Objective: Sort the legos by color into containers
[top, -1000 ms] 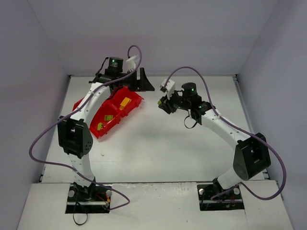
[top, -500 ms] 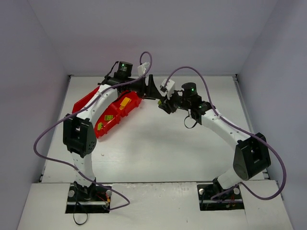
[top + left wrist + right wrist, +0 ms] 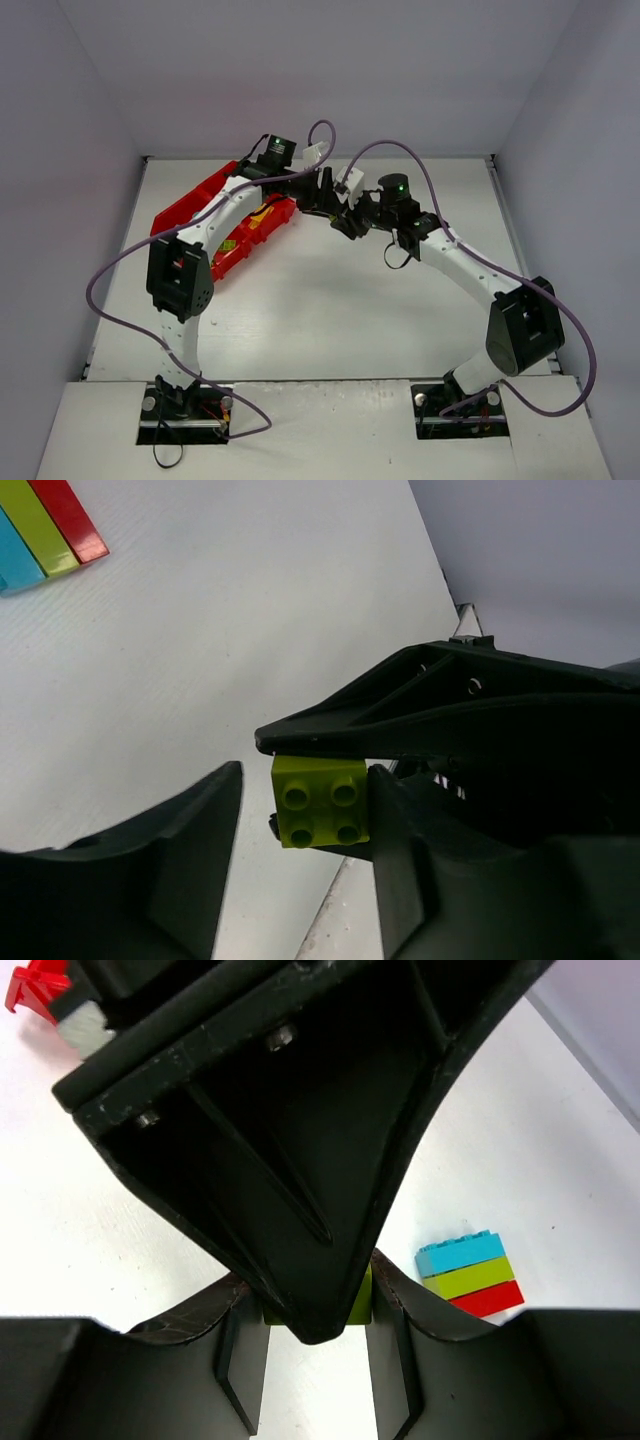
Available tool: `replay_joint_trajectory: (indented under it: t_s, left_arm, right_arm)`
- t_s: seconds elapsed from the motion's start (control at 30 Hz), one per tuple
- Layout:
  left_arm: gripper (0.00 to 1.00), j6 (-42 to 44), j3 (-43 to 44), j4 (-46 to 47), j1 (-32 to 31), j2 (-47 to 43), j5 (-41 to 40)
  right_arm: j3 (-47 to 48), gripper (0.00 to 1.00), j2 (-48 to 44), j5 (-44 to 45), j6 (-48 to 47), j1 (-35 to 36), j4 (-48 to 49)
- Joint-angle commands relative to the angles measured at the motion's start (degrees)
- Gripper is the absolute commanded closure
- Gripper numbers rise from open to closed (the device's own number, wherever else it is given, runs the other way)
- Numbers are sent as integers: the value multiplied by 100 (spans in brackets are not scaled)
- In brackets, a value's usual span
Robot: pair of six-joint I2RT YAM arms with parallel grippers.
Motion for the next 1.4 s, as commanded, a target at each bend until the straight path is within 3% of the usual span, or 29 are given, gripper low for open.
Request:
replay_joint_trajectory:
  t_s: [0.0, 0.13, 0.23, 0.37, 0.47, 0.63, 0.8, 1.03, 1.13, 1.17, 1.37]
  left_arm:
    - [58, -14, 260, 114, -88, -114, -115]
    - [90, 29, 198, 150, -96, -219, -308]
    - [95, 82, 119, 194, -61, -316, -431]
    - [97, 292, 14, 62, 9, -439, -704]
    - [96, 503, -153, -192, 193, -614, -1037]
    - [96, 969, -565, -667, 807, -1123, -2012]
    - [94, 1382, -1049, -1019, 1257, -1660, -3857]
    - [90, 1418, -1998, -853, 1802, -2232, -5010]
    - [79, 1401, -2280, -756, 1925, -2206, -5177]
    - [70, 1357, -2358, -703, 1943, -2180, -5213]
    - [53, 1234, -2324, -624, 1960, -1934, -5319]
  right_arm:
    - [48, 95, -197, -40, 41, -6, 461]
    - [48, 92, -179, 13, 58, -6, 461]
    - [57, 80, -144, 83, 111, -6, 461]
    - [48, 37, -127, 241, 234, -6, 461]
    - [48, 26, -91, 399, 383, -24, 461]
    - [48, 24, -82, 707, 760, -103, 470]
    - [109, 24, 23, 1391, 1271, -261, 479]
    - [92, 23, 76, 1919, 1631, -384, 549]
    - [109, 23, 154, 2104, 1781, -437, 549]
    - [118, 23, 181, 2131, 1833, -463, 549]
    - [250, 25, 497, 2386, 2220, -630, 532]
